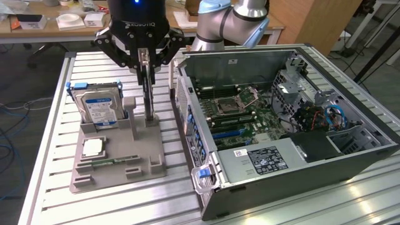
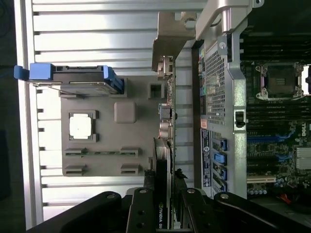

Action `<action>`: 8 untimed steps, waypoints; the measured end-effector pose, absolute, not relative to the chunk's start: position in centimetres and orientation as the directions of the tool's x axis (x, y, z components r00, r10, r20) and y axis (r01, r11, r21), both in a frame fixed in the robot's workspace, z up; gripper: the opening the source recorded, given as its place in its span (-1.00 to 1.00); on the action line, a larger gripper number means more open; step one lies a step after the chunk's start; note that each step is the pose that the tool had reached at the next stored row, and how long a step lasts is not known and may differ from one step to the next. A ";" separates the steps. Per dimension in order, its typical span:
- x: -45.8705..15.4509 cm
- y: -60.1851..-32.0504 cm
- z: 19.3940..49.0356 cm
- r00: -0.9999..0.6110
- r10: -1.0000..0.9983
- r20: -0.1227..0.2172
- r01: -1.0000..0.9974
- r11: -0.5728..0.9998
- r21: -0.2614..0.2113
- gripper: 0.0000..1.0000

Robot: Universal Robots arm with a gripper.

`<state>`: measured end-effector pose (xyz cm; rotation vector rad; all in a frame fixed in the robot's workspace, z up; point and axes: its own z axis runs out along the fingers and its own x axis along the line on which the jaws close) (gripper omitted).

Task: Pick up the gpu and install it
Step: 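Pick up the gpu and move the gpu toward the slot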

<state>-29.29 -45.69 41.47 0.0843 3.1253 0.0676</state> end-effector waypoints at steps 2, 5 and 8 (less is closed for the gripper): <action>-29.3 -45.7 41.5 -0.998 0.054 -0.013 0.054 0.998 0.044 -0.47; -29.3 -45.7 41.5 -0.998 0.054 -0.013 0.053 0.998 0.043 -0.47; -29.0 -45.7 41.5 -0.998 0.054 -0.013 0.054 0.998 0.043 -0.47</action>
